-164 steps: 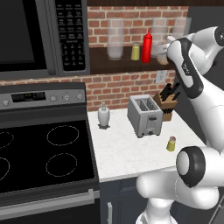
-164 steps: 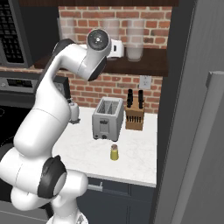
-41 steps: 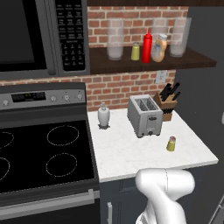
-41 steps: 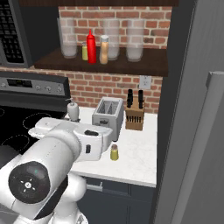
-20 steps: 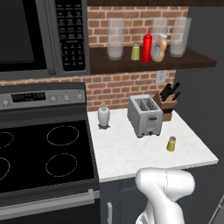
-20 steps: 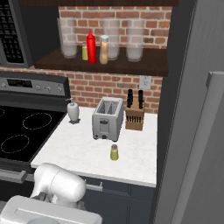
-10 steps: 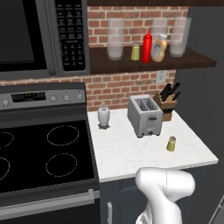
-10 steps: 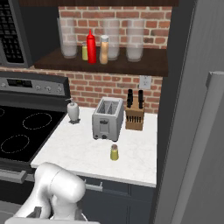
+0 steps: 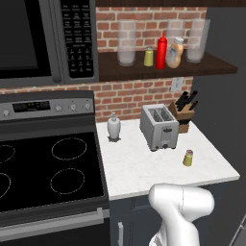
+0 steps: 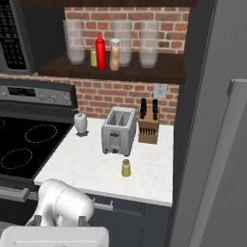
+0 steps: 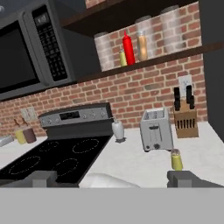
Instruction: Put the shaker and condiment bottle from the counter next to their counterparts in the cabinet.
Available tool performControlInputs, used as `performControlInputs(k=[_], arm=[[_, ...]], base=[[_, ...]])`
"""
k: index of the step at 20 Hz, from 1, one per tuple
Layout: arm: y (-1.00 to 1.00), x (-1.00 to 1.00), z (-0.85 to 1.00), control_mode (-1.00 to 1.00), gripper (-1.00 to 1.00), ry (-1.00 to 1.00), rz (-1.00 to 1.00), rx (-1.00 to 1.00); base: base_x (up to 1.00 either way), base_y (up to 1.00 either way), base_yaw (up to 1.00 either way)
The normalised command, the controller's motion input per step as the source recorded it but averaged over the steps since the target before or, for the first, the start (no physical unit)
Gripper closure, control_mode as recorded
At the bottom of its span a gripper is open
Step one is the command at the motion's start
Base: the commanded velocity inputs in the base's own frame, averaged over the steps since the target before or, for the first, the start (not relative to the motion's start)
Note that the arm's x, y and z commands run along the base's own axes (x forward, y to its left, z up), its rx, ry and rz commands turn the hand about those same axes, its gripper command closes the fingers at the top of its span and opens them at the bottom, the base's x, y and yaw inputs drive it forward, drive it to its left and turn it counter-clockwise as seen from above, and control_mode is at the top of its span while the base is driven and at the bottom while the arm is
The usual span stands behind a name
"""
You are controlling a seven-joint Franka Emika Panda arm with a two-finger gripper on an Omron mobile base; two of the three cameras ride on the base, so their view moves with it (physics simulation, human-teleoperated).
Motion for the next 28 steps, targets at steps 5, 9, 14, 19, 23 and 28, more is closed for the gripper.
performControlInputs(k=[5, 9, 14, 19, 23, 28], arm=[[0.53, 0.29, -0.41, -1.00, -1.00, -0.02, 0.00, -0.05], [0.35, 0.25, -0.31, -1.00, -1.00, -0.10, 0.00, 0.00], [0.20, 0.18, -0.33, -1.00, -1.00, -0.18, 0.00, 0.00], [0.09, 0.27, -0.34, -1.00, -1.00, -0.19, 0.00, 0.00], [0.01, 0.20, -0.42, -1.00, -1.00, -0.24, 0.00, -0.01], [0.13, 0.15, -0.44, -1.00, -1.00, -0.23, 0.00, -0.01]], base=[[0.00, 0.00, 0.00], [0.00, 0.00, 0.00], [0.00, 0.00, 0.00], [0.00, 0.00, 0.00], [0.00, 0.00, 0.00], [0.00, 0.00, 0.00]])
